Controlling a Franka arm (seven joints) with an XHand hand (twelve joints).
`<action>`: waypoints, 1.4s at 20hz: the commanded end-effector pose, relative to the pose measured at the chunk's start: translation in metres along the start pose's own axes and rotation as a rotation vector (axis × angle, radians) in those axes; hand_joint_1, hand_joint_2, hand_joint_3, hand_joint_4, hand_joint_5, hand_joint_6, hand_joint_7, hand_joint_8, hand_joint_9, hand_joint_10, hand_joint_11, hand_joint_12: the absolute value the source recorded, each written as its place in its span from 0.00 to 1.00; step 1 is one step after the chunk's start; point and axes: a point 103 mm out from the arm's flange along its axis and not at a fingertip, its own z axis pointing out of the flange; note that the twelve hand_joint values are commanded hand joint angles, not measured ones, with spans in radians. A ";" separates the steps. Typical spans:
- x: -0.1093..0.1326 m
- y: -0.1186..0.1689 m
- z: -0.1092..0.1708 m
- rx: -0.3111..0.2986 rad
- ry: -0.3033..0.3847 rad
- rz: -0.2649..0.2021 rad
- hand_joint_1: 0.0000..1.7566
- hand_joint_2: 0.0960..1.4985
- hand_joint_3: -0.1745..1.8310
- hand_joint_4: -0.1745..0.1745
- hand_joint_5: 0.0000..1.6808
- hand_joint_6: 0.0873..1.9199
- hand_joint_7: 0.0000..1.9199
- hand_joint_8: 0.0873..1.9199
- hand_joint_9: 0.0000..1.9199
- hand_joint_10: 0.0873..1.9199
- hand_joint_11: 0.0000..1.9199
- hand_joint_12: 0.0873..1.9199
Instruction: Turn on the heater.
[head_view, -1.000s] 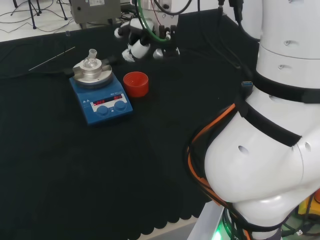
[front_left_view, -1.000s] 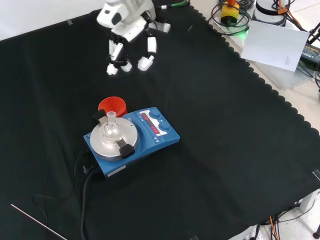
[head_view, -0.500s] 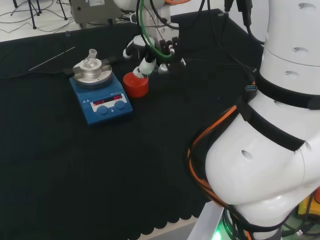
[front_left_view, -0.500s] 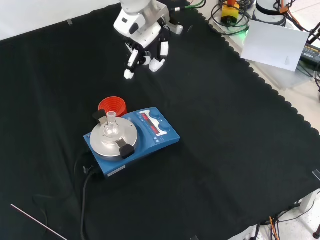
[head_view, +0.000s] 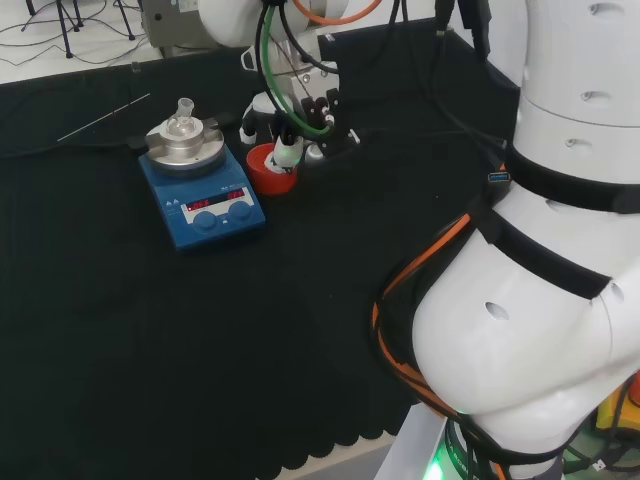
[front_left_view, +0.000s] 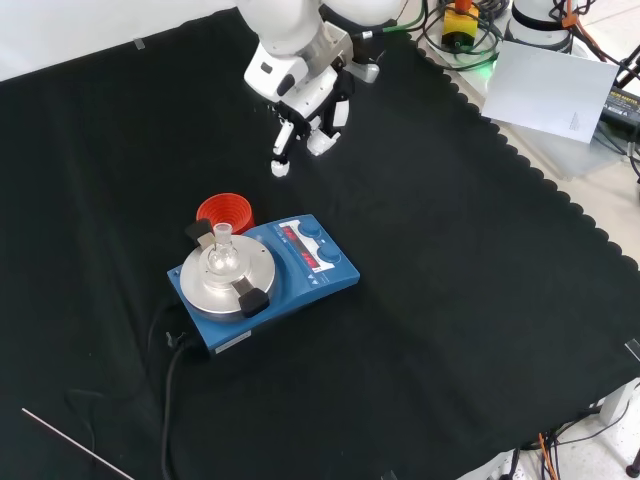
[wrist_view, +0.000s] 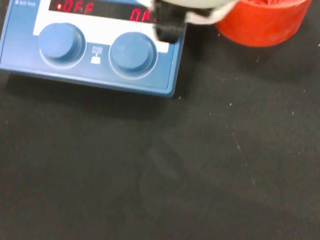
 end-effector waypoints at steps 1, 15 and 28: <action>0.014 -0.002 0.006 0.083 -0.031 -0.017 0.80 0.46 0.51 0.39 0.18 0.28 0.86 0.93 0.94 0.83 0.88 0.68; 0.057 -0.022 0.021 0.180 -0.118 -0.054 0.83 0.42 0.59 0.44 0.12 0.09 0.87 0.97 0.94 0.88 0.88 0.73; 0.090 -0.029 0.035 0.253 -0.176 -0.071 0.83 0.42 0.60 0.45 0.15 0.01 0.87 0.97 0.94 0.89 0.87 0.73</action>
